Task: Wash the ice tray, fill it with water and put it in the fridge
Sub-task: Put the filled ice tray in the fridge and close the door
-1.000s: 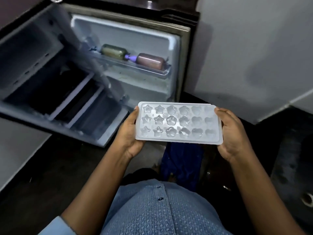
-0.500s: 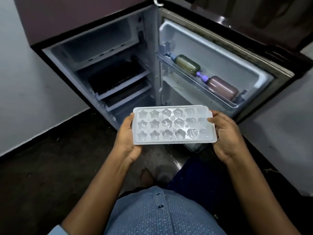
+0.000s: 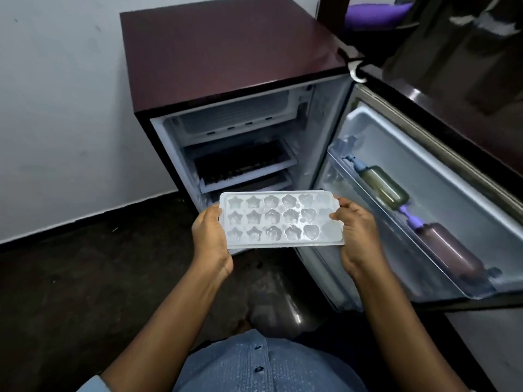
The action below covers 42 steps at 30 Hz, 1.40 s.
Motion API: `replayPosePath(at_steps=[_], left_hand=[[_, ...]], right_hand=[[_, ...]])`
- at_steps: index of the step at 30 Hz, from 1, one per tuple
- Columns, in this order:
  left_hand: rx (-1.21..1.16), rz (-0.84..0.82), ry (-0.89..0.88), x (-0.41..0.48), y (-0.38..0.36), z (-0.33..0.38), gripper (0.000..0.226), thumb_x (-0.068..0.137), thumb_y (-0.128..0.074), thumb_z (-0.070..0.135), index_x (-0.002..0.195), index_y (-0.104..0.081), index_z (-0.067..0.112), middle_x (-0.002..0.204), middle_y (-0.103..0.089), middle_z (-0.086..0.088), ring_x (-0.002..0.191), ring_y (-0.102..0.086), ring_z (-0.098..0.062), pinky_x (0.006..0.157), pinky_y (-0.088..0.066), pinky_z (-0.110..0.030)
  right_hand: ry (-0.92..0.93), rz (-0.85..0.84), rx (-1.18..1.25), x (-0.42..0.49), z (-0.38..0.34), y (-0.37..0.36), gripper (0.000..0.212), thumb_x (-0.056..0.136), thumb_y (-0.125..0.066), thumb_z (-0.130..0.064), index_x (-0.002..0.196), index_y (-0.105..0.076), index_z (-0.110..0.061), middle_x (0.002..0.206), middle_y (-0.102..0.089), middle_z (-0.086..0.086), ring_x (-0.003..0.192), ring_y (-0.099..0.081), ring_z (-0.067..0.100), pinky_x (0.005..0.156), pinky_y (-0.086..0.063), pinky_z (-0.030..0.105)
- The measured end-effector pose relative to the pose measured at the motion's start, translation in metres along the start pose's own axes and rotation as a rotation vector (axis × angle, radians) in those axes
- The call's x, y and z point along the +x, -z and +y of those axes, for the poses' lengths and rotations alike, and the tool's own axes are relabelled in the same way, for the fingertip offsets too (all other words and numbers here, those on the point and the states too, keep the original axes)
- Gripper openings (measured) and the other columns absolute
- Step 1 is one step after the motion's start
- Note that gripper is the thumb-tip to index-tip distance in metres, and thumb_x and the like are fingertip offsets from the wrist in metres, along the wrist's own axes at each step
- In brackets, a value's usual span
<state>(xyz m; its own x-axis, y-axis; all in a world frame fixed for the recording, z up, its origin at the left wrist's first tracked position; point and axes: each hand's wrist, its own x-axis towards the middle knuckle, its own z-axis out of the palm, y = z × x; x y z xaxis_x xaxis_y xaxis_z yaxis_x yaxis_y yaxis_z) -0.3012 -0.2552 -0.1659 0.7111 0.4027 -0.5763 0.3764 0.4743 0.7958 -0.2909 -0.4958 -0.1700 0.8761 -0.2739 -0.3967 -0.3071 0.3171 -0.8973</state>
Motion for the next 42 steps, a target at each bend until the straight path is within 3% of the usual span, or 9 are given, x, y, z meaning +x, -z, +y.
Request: replayPosePath(at_steps=[3,8,12,17,28,32,35,38,42], left_hand=[[-0.004,0.048,-0.019,0.031,-0.003,0.014,0.025,0.105,-0.052,0.018,0.116,-0.072,0.007,0.114,-0.079,-0.017,0.102,-0.077,-0.036,0.083,-0.065,-0.052],[-0.060,0.119,-0.049,0.076,-0.013,0.031,0.019,0.105,-0.054,0.009,0.098,-0.071,0.011,0.091,-0.079,-0.007,0.082,-0.077,-0.024,0.063,-0.066,-0.038],[-0.110,0.156,-0.094,0.097,-0.029,0.040,0.024,0.106,-0.054,0.006,0.123,-0.071,0.003,0.116,-0.078,-0.016,0.109,-0.075,-0.036,0.093,-0.063,-0.053],[-0.189,0.190,-0.173,0.131,-0.049,0.045,0.025,0.101,-0.057,0.008,0.116,-0.076,0.002,0.116,-0.079,-0.016,0.111,-0.075,-0.038,0.099,-0.059,-0.061],[-0.121,0.133,-0.405,0.214,-0.092,0.055,0.030,0.070,-0.067,0.032,0.091,-0.070,0.011,0.098,-0.071,-0.015,0.100,-0.073,-0.037,0.096,-0.058,-0.063],[-0.150,0.071,-0.491,0.234,-0.101,0.063,0.042,0.076,-0.066,0.024,0.112,-0.073,0.003,0.104,-0.071,-0.016,0.110,-0.071,-0.044,0.097,-0.058,-0.057],[-0.128,0.025,-0.546,0.251,-0.106,0.066,0.037,0.074,-0.065,0.025,0.106,-0.072,0.006,0.114,-0.074,-0.020,0.116,-0.068,-0.042,0.103,-0.056,-0.054],[-0.107,-0.050,-0.567,0.272,-0.110,0.065,0.008,0.089,-0.060,0.018,0.090,-0.067,0.014,0.086,-0.072,-0.004,0.083,-0.073,-0.025,0.070,-0.058,-0.033],[-0.105,-0.041,-0.556,0.292,-0.114,0.069,0.019,0.095,-0.059,0.014,0.111,-0.070,0.012,0.107,-0.074,-0.015,0.092,-0.072,-0.031,0.077,-0.062,-0.039]], right_hand=[[0.048,0.025,-0.049,0.029,0.002,-0.031,0.036,0.087,-0.055,0.011,0.110,-0.072,-0.010,0.087,-0.079,-0.005,0.074,-0.074,0.012,0.061,-0.059,0.028],[0.070,0.034,-0.114,0.084,-0.003,-0.070,0.040,0.089,-0.058,0.008,0.124,-0.069,-0.010,0.119,-0.072,0.005,0.107,-0.067,0.021,0.091,-0.056,0.031],[0.116,-0.018,-0.171,0.120,-0.011,-0.092,0.043,0.091,-0.055,0.007,0.130,-0.067,-0.008,0.121,-0.070,0.000,0.100,-0.066,0.010,0.078,-0.052,0.014],[0.146,-0.121,-0.224,0.173,-0.015,-0.116,0.047,0.090,-0.053,0.008,0.131,-0.067,-0.009,0.128,-0.070,0.002,0.107,-0.066,0.012,0.087,-0.054,0.019],[0.296,-0.188,-0.140,0.267,-0.021,-0.157,0.049,0.071,-0.058,-0.003,0.117,-0.066,-0.015,0.118,-0.066,0.004,0.114,-0.061,0.022,0.096,-0.049,0.032],[0.396,-0.214,-0.093,0.296,-0.023,-0.174,0.025,0.076,-0.055,0.007,0.087,-0.060,-0.015,0.090,-0.059,0.002,0.089,-0.057,0.021,0.080,-0.046,0.030],[0.423,-0.262,-0.106,0.312,-0.023,-0.185,0.038,0.077,-0.050,0.011,0.064,-0.039,-0.023,0.071,-0.043,-0.005,0.072,-0.043,0.017,0.065,-0.035,0.026],[0.424,-0.271,-0.169,0.332,-0.021,-0.194,0.041,0.076,-0.045,0.013,0.062,-0.031,-0.023,0.069,-0.036,0.000,0.073,-0.036,0.024,0.066,-0.029,0.033],[0.447,-0.235,-0.367,0.359,-0.022,-0.210,0.024,0.087,-0.047,0.008,0.072,-0.052,-0.010,0.092,-0.060,0.016,0.084,-0.056,0.025,0.067,-0.041,0.028]])
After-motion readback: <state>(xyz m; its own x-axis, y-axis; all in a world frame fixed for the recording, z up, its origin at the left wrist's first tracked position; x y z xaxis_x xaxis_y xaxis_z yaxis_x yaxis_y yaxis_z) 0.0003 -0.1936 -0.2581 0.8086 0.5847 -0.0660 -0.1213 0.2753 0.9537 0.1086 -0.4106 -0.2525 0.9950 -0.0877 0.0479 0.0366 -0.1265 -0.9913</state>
